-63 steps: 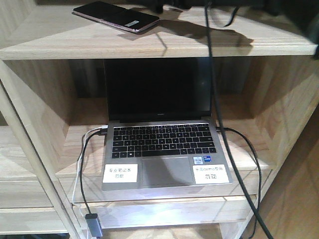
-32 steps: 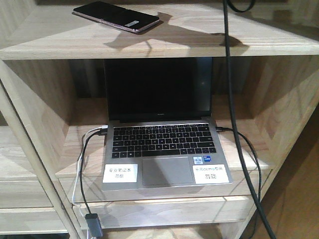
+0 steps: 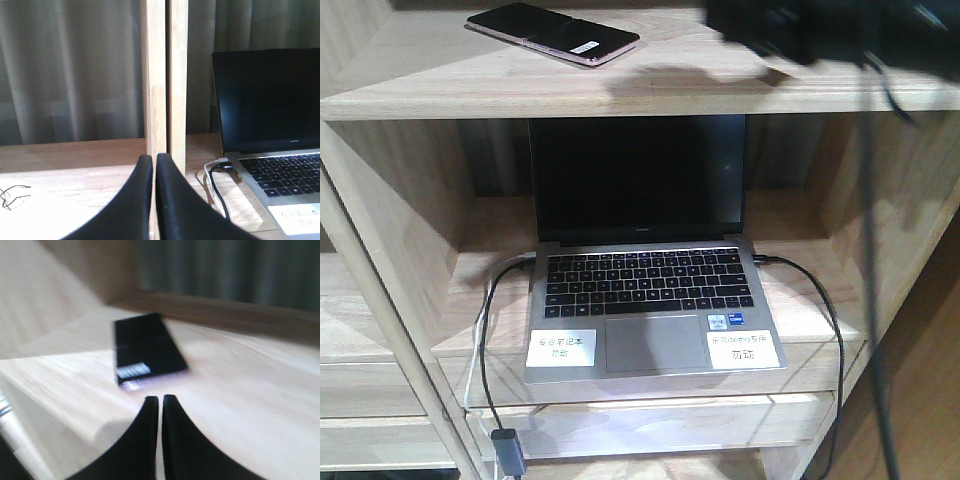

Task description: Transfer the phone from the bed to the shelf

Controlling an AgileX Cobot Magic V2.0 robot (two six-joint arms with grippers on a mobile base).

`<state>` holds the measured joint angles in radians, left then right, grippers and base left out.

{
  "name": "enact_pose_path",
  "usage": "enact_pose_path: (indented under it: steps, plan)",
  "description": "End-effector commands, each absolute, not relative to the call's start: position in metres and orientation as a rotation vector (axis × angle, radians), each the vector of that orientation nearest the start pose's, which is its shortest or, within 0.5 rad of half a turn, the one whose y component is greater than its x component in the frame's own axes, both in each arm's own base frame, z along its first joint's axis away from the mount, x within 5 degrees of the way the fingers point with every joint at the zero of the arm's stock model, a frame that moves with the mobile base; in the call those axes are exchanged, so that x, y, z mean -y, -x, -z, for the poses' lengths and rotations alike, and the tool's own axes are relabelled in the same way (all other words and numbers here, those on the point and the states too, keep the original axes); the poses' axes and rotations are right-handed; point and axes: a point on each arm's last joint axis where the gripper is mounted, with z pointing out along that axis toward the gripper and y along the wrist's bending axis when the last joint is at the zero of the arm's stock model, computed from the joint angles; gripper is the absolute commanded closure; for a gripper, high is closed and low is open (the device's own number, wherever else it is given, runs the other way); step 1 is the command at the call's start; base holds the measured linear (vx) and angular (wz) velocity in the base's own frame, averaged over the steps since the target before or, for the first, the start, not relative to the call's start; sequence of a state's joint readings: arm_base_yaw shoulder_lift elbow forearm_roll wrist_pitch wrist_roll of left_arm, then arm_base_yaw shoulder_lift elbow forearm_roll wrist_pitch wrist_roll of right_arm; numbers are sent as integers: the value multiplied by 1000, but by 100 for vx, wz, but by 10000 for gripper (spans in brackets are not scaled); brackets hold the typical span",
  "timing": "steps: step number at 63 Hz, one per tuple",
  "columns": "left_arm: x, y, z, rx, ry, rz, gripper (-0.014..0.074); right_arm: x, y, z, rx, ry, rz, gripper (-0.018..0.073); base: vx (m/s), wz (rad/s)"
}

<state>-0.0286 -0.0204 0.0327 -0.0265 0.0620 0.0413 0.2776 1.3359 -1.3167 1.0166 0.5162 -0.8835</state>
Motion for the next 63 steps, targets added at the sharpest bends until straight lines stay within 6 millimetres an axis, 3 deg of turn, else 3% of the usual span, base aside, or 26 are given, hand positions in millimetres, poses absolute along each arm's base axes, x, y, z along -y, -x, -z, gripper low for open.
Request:
enact_pose_path:
  steps: [1, 10, 23, 39, 48, 63]
  plan:
    - [2, -54, -213, -1457, -21, 31, 595, -100, -251, -438, -1649, 376, -558, 564, 0, 0]
    - [2, -54, -213, -1457, -21, 31, 595, -83, -219, -413, -1655, 294, -494, 564, 0, 0]
    - [2, -54, -213, -1457, -21, 31, 595, -59, -178, -361, -1685, 185, -393, 564, 0, 0]
    - [2, -54, -213, -1457, -21, 31, 595, -43, -144, -310, -1723, 131, -333, 564, 0, 0]
    - [2, -54, -213, -1457, -21, 31, 595, -41, -136, -298, -1736, 129, -334, 564, 0, 0]
    - [2, -54, -213, -1457, -21, 31, 595, -41, -135, -298, -1737, 131, -336, 564, 0, 0]
